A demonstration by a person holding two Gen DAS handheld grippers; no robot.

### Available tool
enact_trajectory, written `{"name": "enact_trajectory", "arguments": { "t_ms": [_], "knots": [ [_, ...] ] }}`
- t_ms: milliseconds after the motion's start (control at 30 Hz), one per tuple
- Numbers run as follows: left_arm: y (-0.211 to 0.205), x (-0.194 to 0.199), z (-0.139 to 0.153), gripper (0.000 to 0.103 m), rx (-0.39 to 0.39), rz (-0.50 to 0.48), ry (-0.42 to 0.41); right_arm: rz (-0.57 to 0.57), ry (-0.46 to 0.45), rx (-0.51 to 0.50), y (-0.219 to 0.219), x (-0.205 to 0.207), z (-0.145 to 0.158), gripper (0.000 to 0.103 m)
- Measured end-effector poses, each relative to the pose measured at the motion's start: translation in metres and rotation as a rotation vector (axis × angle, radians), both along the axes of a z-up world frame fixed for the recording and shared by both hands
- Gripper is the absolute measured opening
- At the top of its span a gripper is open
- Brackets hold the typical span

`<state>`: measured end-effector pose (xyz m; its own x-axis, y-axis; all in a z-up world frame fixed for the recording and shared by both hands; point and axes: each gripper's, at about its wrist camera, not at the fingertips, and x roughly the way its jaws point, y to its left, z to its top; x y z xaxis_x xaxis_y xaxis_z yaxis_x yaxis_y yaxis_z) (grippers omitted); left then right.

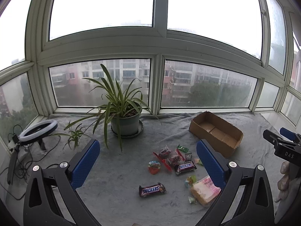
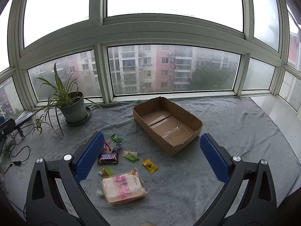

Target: Organize snacks

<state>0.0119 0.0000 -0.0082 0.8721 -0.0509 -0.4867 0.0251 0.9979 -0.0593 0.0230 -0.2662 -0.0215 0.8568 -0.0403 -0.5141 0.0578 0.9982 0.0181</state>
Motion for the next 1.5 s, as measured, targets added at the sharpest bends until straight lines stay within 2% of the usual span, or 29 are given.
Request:
{"name": "enact_trajectory", "arguments": {
  "t_ms": [400,567,800,900,1000,1133,1200,1233,1333,1500],
  "knots": [
    [-0.012,0.013,-0.027,0.102,-0.011,-0.042,0.082,0.051,0.058,-0.03,0.002,0.019,-0.017,0.103],
    [-0.016,0.019,-0.044,0.101,-0.03,-0.07,0.134,0.121,0.104,0.007,-0.007,0.029,-0.034,0.103],
    [-0.023,0.036,-0.084,0.09,-0.138,-0.15,0.287,0.166,0.273,0.101,-0.024,0.051,-0.071,0.103],
    [-0.025,0.044,-0.104,0.088,-0.216,-0.192,0.365,0.211,0.342,0.137,-0.026,0.059,-0.088,0.103],
    [-0.031,0.052,-0.125,0.084,-0.296,-0.248,0.457,0.26,0.419,0.178,-0.024,0.067,-0.107,0.093],
    [-0.048,0.059,-0.151,0.07,-0.366,-0.315,0.574,0.319,0.504,0.215,-0.018,0.076,-0.132,0.087],
    [-0.058,0.061,-0.16,0.069,-0.39,-0.347,0.62,0.343,0.55,0.239,-0.016,0.08,-0.143,0.078],
    [-0.064,0.06,-0.163,0.068,-0.393,-0.365,0.636,0.35,0.571,0.256,-0.015,0.082,-0.149,0.075],
    [-0.082,0.06,-0.172,0.052,-0.372,-0.407,0.675,0.366,0.62,0.289,-0.014,0.087,-0.162,0.069],
    [-0.096,0.063,-0.188,0.044,-0.369,-0.432,0.725,0.384,0.66,0.308,-0.013,0.09,-0.171,0.062]
  ]
}}
